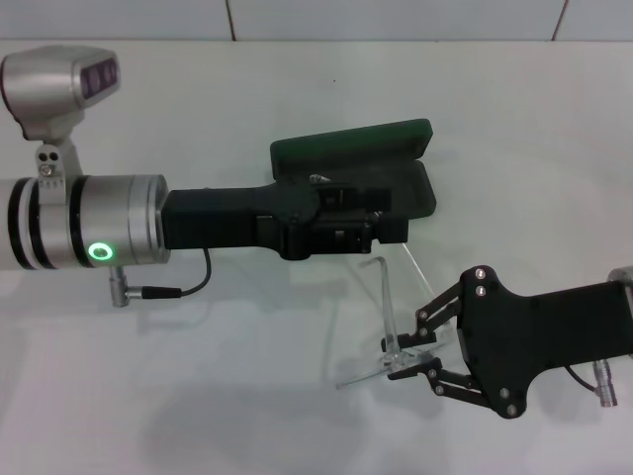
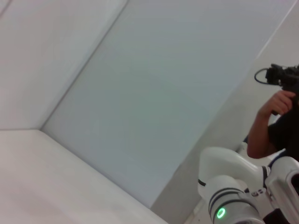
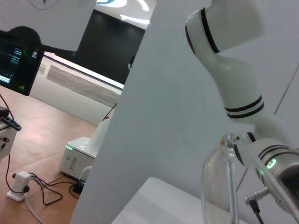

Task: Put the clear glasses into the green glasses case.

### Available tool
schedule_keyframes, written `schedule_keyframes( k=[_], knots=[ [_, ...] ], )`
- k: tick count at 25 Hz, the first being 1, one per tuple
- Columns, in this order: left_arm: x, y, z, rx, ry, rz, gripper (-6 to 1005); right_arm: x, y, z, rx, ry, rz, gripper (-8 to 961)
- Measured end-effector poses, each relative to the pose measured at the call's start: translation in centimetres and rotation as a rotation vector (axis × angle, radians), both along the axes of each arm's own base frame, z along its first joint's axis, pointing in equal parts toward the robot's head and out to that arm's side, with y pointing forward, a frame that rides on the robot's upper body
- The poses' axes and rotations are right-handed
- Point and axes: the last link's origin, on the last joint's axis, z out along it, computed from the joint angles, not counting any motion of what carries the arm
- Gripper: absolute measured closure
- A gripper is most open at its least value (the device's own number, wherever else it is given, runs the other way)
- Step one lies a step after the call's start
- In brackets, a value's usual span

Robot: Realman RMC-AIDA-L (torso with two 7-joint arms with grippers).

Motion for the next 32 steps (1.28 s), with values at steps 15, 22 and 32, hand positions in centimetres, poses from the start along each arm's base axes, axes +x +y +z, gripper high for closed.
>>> schedule_keyframes(
  k=[15, 22, 32],
  knots=[
    [-1.0, -0.9, -0.4, -0.003, 0.039, -0.028, 301, -0.1, 0.0, 0.2, 0.011, 0.016, 0.005, 832],
    [-1.3, -1.1, -0.5, -0.016, 0.057, -0.037, 301, -0.2, 0.2, 0.3, 0.023, 0.024, -0.001, 832],
    [-1.8, -1.0, 0.1, 0.019, 0.046, -0.022, 301, -0.4, 0.2, 0.3, 0.017, 0.024, 0.003, 832]
  ],
)
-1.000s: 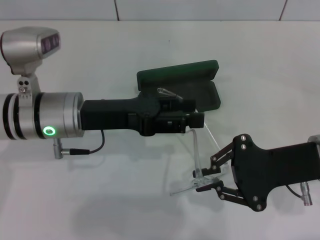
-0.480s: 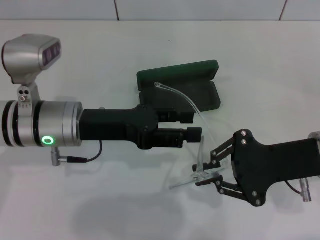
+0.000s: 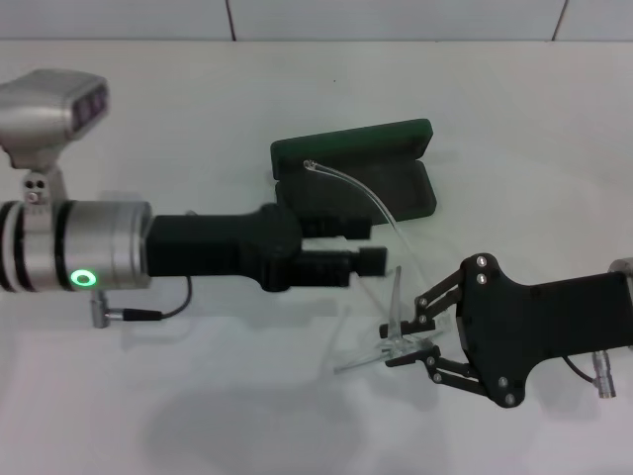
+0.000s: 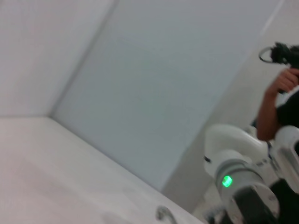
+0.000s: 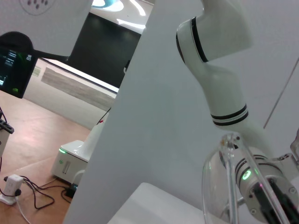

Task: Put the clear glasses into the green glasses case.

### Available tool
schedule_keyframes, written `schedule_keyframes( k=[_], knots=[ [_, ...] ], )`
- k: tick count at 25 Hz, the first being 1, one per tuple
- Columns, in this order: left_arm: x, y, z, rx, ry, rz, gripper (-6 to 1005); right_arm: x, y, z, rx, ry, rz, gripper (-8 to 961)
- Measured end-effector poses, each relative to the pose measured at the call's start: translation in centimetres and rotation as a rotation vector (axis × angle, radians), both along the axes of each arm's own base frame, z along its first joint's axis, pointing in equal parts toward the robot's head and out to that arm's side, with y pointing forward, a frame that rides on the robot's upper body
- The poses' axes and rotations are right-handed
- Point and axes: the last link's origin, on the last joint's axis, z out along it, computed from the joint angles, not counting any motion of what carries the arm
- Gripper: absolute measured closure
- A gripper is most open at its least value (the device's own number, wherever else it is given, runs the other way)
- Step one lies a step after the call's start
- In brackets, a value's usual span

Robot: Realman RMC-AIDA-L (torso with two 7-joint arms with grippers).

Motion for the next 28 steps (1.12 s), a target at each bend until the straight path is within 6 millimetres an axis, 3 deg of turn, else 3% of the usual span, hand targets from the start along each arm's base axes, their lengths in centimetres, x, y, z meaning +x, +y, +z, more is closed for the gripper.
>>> schedule_keyframes(
  k=[7, 13, 28],
  knots=[
    [-2.8, 0.8, 1.8, 0.163, 0.029, 0.086, 301, -0.5, -0.6, 0.7, -0.03, 0.053, 0.032, 832],
    [-4.3, 1.4, 1.9, 0.282, 0.075, 0.115, 301, -1.6, -1.1, 1.4, -0.079, 0.108, 0.094, 831],
    [0.1, -0.5, 2.6, 0.318, -0.237, -0.09, 301, -1.8, -0.4, -0.1, -0.18, 0.07, -0.012, 831]
  ],
)
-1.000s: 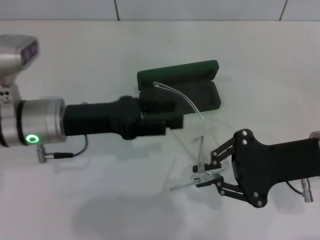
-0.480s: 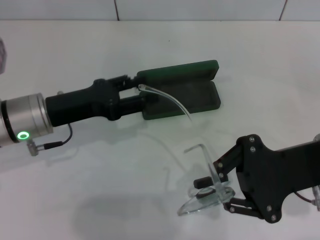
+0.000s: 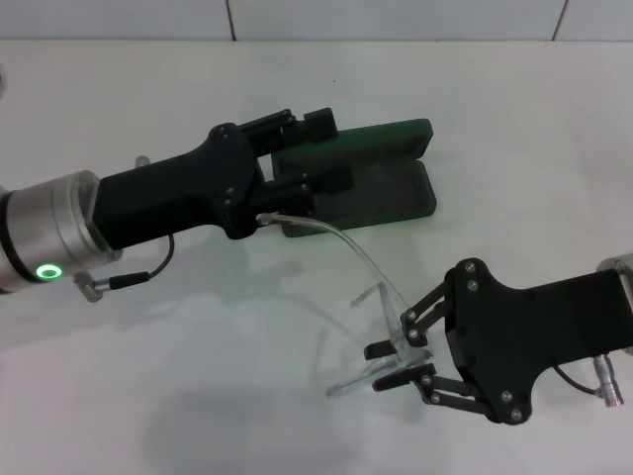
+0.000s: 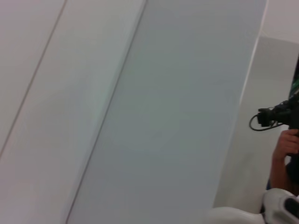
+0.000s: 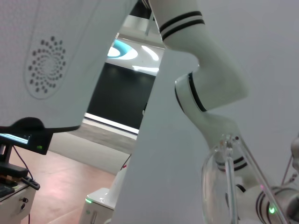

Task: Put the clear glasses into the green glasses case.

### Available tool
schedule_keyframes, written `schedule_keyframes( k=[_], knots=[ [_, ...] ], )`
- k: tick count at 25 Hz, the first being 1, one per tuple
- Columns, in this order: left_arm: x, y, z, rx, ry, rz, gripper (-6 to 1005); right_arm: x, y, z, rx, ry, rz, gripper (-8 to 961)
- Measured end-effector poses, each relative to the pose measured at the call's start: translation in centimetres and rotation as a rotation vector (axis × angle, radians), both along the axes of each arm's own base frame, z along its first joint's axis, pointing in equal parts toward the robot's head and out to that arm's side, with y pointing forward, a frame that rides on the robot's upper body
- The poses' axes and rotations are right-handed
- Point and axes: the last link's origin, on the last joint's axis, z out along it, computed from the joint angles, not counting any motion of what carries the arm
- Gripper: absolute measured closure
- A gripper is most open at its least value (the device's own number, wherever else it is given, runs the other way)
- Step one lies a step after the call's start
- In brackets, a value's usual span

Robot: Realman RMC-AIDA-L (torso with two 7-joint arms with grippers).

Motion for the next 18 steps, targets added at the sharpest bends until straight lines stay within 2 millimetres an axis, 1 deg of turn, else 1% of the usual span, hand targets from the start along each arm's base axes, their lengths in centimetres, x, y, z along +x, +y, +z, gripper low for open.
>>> schedule_keyframes(
  k=[9, 13, 18],
  knots=[
    [0.1, -0.9, -0.4, -0.013, -0.012, -0.031, 301, 0.0, 0.7, -0.2, 0.027, -0.01, -0.047, 831],
    [0.6, -1.5, -0.5, -0.031, -0.033, -0.079, 301, -0.1, 1.1, -0.4, 0.032, -0.016, -0.071, 830],
    [0.9, -1.6, -0.6, -0.038, -0.037, -0.1, 301, -0.2, 1.5, -0.5, 0.032, -0.028, -0.098, 830]
  ],
)
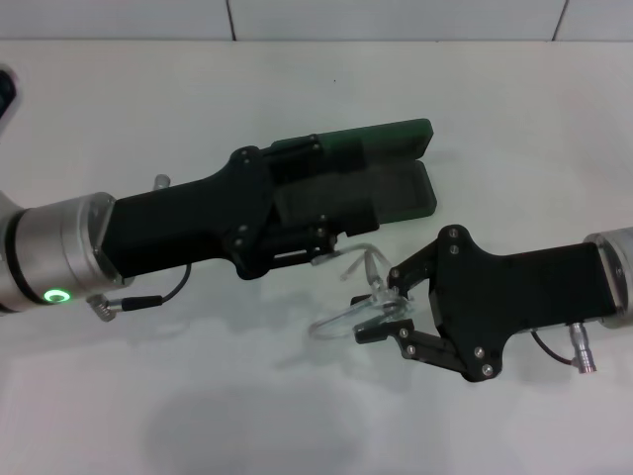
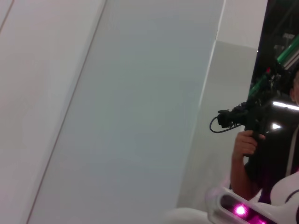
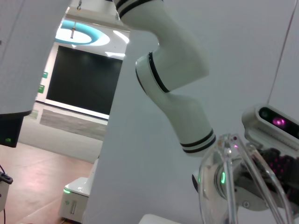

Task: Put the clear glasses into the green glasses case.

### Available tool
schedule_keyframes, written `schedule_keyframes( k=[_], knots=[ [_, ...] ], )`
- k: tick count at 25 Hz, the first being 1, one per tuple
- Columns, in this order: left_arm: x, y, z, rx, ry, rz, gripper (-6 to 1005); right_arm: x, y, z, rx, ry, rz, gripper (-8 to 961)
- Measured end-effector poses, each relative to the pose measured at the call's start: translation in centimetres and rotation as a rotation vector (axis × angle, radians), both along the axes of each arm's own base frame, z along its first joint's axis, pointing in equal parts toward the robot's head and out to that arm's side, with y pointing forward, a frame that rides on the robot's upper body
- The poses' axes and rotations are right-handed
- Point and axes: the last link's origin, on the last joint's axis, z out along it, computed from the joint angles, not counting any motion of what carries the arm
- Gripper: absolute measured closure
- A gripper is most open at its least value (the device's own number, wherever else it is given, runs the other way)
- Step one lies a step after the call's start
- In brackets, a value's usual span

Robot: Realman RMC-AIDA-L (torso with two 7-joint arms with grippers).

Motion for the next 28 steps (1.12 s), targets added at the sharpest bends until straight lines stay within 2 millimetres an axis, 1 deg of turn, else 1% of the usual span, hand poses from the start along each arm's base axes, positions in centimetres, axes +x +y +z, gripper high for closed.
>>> schedule_keyframes(
  k=[8, 28],
  knots=[
    [0.26, -0.11, -0.34, -0.025, 0.016, -0.022, 301, -0.01, 0.16, -0.04, 0.004, -0.004, -0.007, 830],
    [0.11, -0.47, -0.64, -0.053, 0.035, -0.029, 301, 0.25, 0.26, 0.05, 0.016, 0.008, -0.036, 829]
  ],
)
